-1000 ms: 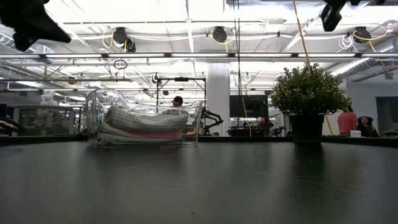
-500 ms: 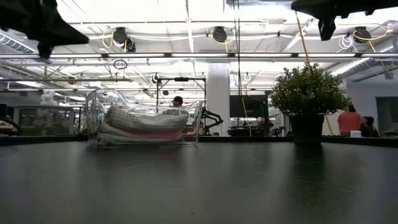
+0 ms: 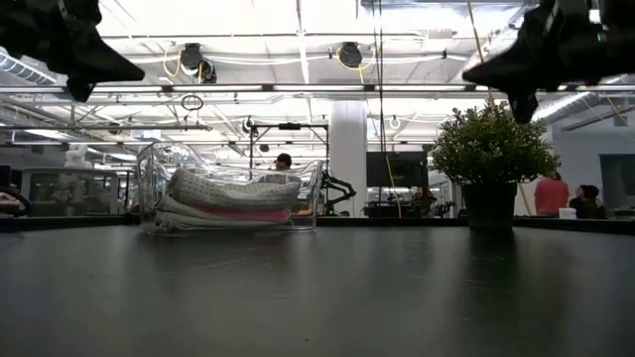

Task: Fold microfiber towels
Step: Return to Home Position

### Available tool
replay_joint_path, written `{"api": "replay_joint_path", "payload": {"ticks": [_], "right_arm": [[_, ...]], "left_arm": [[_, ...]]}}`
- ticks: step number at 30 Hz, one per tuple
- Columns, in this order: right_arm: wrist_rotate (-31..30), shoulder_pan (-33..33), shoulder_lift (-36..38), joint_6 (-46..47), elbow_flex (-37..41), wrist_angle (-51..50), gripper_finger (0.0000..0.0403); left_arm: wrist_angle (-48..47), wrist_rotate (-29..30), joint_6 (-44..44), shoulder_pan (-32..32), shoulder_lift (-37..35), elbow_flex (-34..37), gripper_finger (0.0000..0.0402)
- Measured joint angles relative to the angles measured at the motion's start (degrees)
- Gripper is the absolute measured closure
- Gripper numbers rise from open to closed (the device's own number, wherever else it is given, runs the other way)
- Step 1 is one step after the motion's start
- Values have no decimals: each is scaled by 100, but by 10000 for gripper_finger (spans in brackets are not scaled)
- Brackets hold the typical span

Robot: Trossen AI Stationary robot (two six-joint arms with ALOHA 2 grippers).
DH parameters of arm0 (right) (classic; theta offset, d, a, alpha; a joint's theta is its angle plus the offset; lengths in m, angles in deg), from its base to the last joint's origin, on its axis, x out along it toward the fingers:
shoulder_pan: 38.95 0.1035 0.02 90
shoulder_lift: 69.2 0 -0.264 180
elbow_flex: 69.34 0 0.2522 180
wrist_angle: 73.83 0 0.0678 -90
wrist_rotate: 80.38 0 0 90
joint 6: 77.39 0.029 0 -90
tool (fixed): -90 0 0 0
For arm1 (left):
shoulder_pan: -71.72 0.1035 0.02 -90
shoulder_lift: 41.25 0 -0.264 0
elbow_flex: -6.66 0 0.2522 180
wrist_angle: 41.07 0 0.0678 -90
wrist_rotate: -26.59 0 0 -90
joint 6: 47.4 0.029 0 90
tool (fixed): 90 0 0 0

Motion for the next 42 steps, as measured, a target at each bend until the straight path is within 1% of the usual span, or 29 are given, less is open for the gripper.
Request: {"api": "replay_joint_path", "payload": {"ticks": [3, 8, 12, 16, 20, 23, 40, 42], "right_arm": [[-206, 77, 79, -126, 490, 487, 403], [-219, 78, 505, -121, 1071, 894, 403], [-257, 76, 763, -438, 1095, 705, 403], [-228, 76, 843, -1164, 1099, 763, 403], [-216, 76, 825, -1201, 1105, 704, 403], [-216, 74, 828, -1389, 1106, 673, 403], [-210, 74, 828, -1453, 1121, 648, 403], [-207, 74, 835, -1453, 1121, 648, 403]], "left_arm": [[-463, -23, -287, 0, -1, -120, 397], [-1194, -26, -940, 0, 0, -120, 393], [-1323, 5, -1102, 0, 0, -120, 398], [-1322, 346, -974, 0, 2, -120, 381], [-1314, 508, -987, 0, 2, -120, 371], [-1321, 484, -717, 0, 4, -120, 370], [-1278, 524, -678, 0, 5, -103, 369], [-1272, 491, -676, 0, -109, -54, 369]]}}
